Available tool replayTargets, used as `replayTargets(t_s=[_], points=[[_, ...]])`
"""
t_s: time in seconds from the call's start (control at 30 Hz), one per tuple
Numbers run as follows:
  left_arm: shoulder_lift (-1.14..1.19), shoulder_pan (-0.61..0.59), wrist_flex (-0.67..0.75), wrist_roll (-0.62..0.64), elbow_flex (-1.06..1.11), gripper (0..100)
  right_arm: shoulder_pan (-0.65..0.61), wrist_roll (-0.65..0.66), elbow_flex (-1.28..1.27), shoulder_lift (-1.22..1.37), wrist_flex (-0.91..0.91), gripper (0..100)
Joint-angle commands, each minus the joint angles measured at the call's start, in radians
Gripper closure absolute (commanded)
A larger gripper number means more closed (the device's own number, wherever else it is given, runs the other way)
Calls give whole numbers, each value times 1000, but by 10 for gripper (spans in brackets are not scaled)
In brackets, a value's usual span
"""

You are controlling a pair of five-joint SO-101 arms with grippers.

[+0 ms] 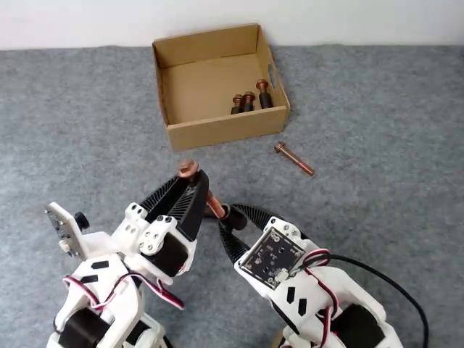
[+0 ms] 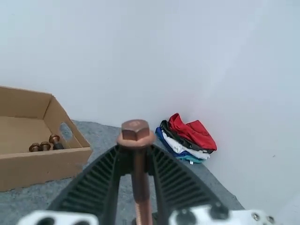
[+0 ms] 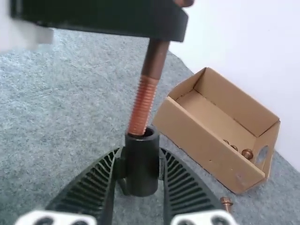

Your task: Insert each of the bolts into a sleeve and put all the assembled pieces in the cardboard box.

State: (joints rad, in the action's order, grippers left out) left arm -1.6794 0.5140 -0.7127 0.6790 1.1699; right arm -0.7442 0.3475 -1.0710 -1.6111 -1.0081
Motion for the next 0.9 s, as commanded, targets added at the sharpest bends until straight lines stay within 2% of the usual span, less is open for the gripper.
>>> replayTargets(t_s=[0.0, 0.27, 0.37, 0.53, 0.7, 0.77, 0.87], points=[[8, -3, 34, 8, -5, 996, -15, 6, 17, -5, 36, 991], [8, 3, 29, 9, 4, 996, -15, 6, 17, -4, 36, 991], [6, 20, -44, 9, 5, 996, -15, 8, 17, -4, 36, 991], [3, 137, -259, -9, -35, 996, -13, 8, 17, -7, 35, 991], [6, 166, -316, -109, -19, 993, -13, 8, 17, -8, 35, 991], [6, 166, -321, -149, -7, 954, -13, 8, 17, -8, 35, 991], [6, 166, -361, -178, -13, 821, -10, 8, 17, -8, 35, 991]])
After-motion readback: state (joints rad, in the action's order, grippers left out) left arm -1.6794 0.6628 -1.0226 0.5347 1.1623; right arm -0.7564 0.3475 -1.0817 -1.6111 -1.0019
